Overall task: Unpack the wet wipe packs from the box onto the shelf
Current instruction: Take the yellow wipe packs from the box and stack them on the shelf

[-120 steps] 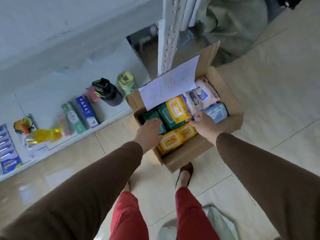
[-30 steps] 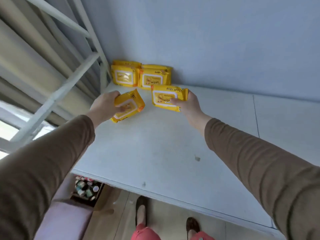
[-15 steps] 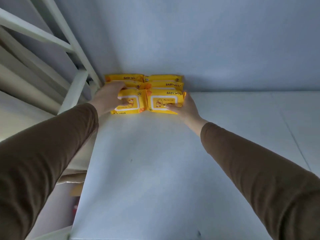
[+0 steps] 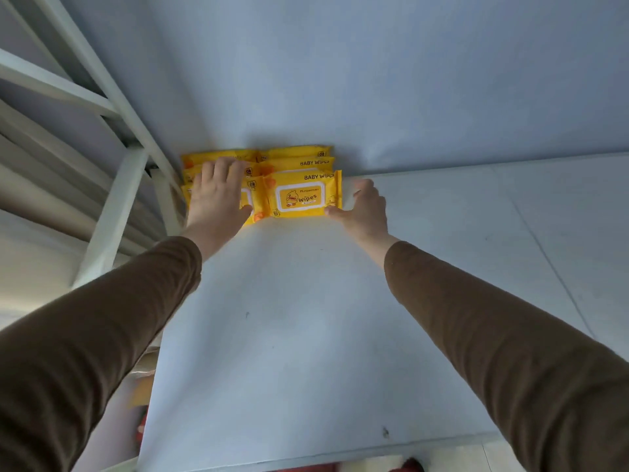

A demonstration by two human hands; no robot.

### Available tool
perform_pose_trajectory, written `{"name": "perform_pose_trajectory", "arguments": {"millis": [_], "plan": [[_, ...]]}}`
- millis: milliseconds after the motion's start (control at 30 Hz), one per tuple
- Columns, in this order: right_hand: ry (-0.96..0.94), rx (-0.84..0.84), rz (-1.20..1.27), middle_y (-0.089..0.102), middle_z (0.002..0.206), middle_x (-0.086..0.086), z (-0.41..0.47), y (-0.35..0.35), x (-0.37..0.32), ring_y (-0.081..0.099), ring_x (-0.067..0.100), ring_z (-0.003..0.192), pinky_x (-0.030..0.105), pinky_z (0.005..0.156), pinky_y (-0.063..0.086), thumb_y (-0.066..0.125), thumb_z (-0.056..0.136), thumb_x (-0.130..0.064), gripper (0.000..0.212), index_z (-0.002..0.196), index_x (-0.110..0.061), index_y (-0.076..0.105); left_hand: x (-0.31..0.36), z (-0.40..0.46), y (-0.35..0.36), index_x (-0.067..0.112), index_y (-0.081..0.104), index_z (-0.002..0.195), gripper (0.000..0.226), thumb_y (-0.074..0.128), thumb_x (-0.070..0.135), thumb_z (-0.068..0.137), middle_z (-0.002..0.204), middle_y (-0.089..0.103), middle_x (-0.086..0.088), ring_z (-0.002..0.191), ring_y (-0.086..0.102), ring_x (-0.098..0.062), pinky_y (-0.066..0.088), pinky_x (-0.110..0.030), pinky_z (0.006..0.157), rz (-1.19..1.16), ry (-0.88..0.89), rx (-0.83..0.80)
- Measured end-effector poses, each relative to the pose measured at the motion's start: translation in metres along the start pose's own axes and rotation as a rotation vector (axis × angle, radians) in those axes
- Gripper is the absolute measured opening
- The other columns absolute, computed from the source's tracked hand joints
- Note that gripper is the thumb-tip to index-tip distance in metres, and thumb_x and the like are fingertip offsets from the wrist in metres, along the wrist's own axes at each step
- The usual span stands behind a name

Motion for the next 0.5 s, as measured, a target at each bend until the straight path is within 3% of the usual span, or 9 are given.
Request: {"name": "perform_pose_trajectory", "arguments": {"millis": [233, 500], "plan": [[-0.050, 0.009, -0.184, 0.052, 0.126, 0.006, -0.082, -0.133, 0.092, 0.044, 0.027, 0.121, 0.041, 0.099, 0.040, 0.070, 0.083, -0.033, 0.051, 0.127, -0.015, 0.052, 0.176, -0.031, 0.018, 0.010, 0.053, 0.130, 0.059, 0.074, 0.028, 0.078, 0.124, 0.054, -0.013, 0.113, 0.048, -0.036, 0.045, -0.046, 0.091, -0.172, 0.206, -0.083], [-0.029, 0.108, -0.351, 0.053, 0.126, 0.004, -0.232, -0.321, 0.251, 0.047, 0.027, 0.115, 0.044, 0.094, 0.042, 0.066, 0.085, -0.031, 0.040, 0.122, -0.018, 0.056, 0.459, -0.122, 0.010, 0.018, 0.055, 0.132, 0.046, 0.064, 0.030, 0.089, 0.126, 0.057, -0.004, 0.117, 0.050, -0.027, 0.046, -0.041, 0.092, -0.406, 0.445, -0.202]]}}
Point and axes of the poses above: each hand's wrist, its own z-axis towards the middle knuckle, its own y-axis out of the palm, x = y × z, the point moved 7 cm from there along z, towards the middle knuckle
